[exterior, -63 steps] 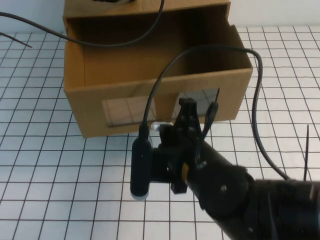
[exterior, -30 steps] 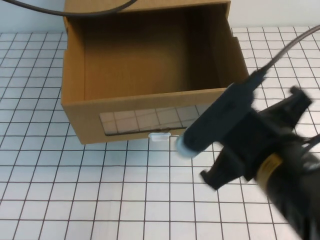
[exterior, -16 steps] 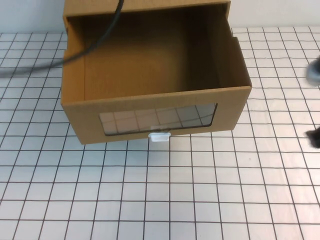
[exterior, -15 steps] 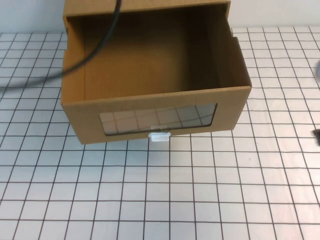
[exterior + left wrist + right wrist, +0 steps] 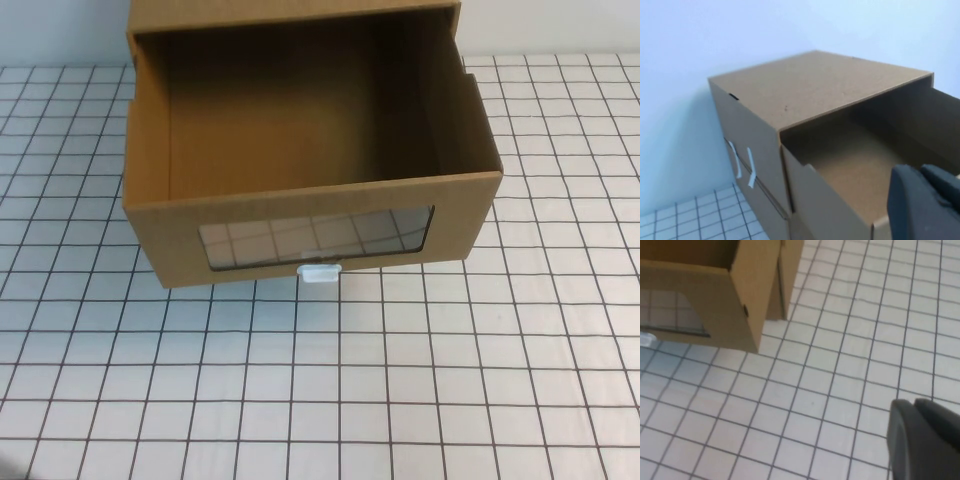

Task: Open the shoe box
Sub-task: 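Pull the top drawer of the cardboard box fully open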

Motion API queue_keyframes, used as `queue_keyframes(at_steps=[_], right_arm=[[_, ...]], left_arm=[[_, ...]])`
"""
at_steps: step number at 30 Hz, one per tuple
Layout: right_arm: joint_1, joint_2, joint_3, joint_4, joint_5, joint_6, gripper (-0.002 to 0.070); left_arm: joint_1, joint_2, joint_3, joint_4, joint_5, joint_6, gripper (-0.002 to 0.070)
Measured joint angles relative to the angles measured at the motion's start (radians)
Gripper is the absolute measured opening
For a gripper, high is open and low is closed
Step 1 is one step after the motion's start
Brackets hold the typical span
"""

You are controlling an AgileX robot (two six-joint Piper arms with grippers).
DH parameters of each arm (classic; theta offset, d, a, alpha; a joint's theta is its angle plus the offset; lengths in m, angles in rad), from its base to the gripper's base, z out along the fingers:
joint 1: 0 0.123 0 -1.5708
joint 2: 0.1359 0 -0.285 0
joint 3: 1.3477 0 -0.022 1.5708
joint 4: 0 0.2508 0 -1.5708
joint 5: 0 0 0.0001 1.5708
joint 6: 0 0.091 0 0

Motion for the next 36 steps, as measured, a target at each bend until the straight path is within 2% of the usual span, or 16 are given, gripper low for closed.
queue_keyframes(at_steps=[6, 10, 15, 21, 36], right_arm=[[0.0, -0.236, 0.162, 0.052, -0.109, -0.001, -0.0013], [0.0, -0.362, 0.273, 0.06, -0.173, -0.001, -0.0013], [-0.007, -0.463, 0.388, 0.107, -0.245, -0.001, -0.0013], [-0.007, -0.485, 0.472, 0.168, -0.348, -0.001, -0.0013], [-0.007, -0.485, 0.512, 0.166, -0.398, -0.001, -0.0013]], left_arm=[[0.0, -0.347, 0.259, 0.0, -0.051, 0.002, -0.0002], [0.0, -0.479, 0.397, -0.003, -0.051, 0.004, -0.0002], [0.0, -0.486, 0.547, -0.009, -0.094, 0.001, -0.0002], [0.0, -0.486, 0.708, -0.018, -0.302, -0.006, -0.0002], [0.0, -0.486, 0.724, -0.018, -0.144, -0.017, -0.0002]])
